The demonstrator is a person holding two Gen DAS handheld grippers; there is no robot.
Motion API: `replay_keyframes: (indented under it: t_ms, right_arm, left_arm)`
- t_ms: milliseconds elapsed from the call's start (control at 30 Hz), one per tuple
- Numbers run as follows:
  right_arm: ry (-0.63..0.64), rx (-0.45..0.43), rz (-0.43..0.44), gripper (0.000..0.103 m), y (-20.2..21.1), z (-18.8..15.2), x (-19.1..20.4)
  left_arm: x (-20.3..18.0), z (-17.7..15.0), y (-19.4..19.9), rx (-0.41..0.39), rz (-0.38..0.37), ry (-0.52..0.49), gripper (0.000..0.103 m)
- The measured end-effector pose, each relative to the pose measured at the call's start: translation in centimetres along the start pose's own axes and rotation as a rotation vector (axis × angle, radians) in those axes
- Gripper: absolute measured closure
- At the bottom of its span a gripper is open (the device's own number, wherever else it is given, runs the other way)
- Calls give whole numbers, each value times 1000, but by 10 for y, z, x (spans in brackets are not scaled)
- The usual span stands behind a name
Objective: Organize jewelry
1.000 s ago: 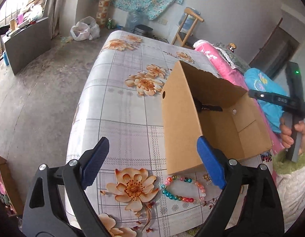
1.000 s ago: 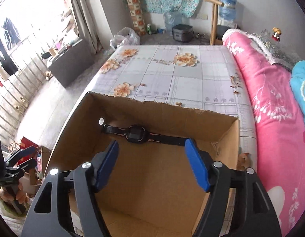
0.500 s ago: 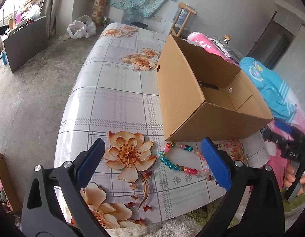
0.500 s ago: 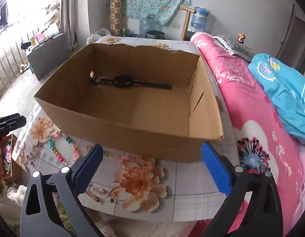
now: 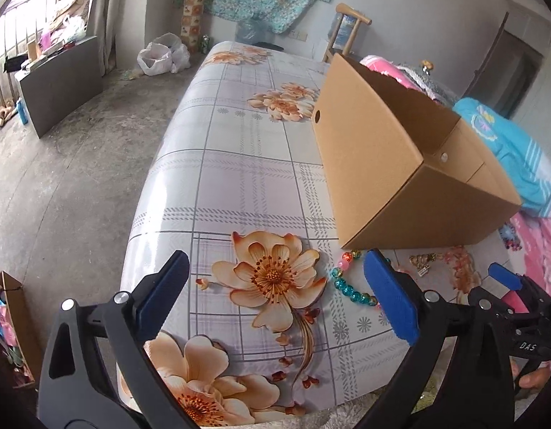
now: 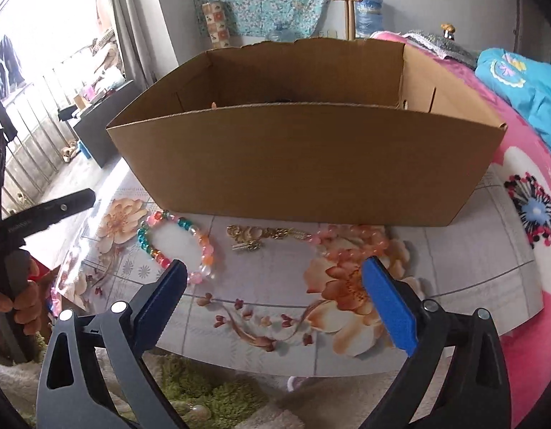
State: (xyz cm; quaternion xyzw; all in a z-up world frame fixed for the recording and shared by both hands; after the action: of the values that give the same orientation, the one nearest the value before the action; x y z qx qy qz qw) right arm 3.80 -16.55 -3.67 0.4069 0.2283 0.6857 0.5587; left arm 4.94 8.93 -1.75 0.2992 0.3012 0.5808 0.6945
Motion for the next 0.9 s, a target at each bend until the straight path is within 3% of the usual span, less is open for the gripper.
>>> replay_keyframes:
  t_ms: [67, 133, 233, 400, 900]
  right_arm:
    - [-13, 36, 14, 21, -9, -2, 5]
    - [-24, 72, 21, 35, -17, -4, 7]
    - [-32, 109, 32, 44, -24, -6, 8]
    - [-31, 117, 38, 50, -27, -6, 8]
    - [-10, 141, 128, 66, -33, -4, 15]
  left_arm:
    - [-12, 3, -11, 29, 3, -58, 8]
    - [-25, 6, -23, 53, 18, -118, 9]
    - [-43, 8, -38, 88, 54, -212, 9]
    - [-65, -3, -57, 151, 134, -363, 8]
    - [-55, -29, -31, 185, 84, -317, 9]
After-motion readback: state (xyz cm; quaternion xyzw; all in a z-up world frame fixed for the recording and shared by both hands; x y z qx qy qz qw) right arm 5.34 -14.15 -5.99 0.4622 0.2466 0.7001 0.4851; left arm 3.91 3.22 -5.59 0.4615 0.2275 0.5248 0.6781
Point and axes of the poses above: each gripper's, at about its wrist camera, not at the fingertips, and y roughly against the way its jaws point, x to its left, z to its top, the point moved 2 cm from there along -y, roughly the way its jaws point, and after that the axes turned 14 degrees about -y, right-handed, at the moved point
